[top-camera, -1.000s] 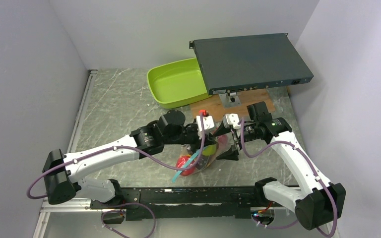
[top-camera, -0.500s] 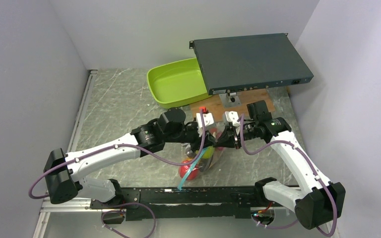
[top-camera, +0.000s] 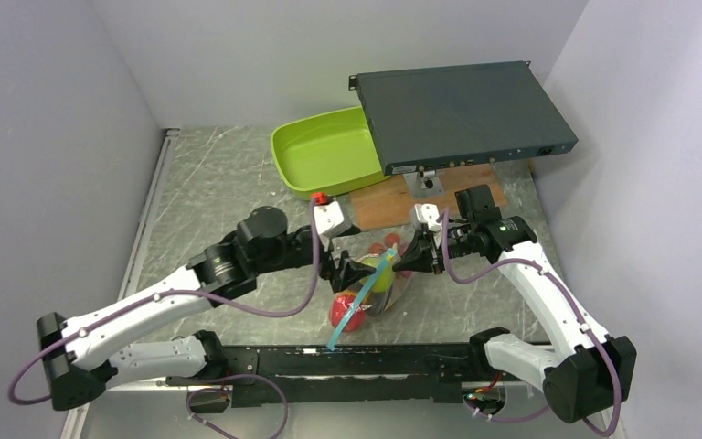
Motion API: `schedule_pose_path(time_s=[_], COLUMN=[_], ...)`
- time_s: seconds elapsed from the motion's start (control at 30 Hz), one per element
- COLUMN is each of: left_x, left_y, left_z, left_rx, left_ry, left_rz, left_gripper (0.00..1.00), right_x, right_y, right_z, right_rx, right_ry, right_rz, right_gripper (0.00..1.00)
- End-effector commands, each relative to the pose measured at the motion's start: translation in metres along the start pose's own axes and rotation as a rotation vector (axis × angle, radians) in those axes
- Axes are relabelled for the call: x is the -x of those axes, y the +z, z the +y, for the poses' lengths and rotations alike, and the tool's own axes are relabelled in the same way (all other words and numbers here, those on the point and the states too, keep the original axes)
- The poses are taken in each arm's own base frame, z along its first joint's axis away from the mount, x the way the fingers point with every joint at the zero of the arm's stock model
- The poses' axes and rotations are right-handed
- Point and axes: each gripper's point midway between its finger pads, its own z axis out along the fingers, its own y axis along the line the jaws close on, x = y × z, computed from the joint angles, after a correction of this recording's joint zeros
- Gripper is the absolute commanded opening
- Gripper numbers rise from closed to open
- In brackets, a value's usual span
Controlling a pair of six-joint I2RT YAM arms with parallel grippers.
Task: Open the zip-top bag and remove the fake food
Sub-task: Unzip the zipper food storage bag at the center of the board.
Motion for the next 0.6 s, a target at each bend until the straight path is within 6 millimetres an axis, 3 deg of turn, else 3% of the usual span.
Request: schedule_pose_path(time_s=[0.0,0.13,0.4,0.57], left_x=[-0.005,-0.022,-0.053,-0.063], left_y=[-0.022,-0.019,-0.002,0.007], left_z=[0.003,-0.006,0.005,0.01], left_rx=[0.045,0.08,0.337,0.429], left_ry=[0.036,0.055,0.107,0.132], left_rz=[-0.008,0.017,0.228,0.275], left_gripper=[0.95,0.95,0.63,0.6], right_x=[0.011,0.017,0.015,0.015], right_y=[0.0,0.0,-0.001,-0.001], right_z=[-0.004,-0.005,-0.011,-0.012], right_rx=[0.007,0.011,-0.008,-0.016], right_ry=[-0.007,0.024,0.046,0.044], right_rz=[-0.049,-0.077,-0.082,-0.078], right_gripper=[0.0,0.0,0.0,0.0])
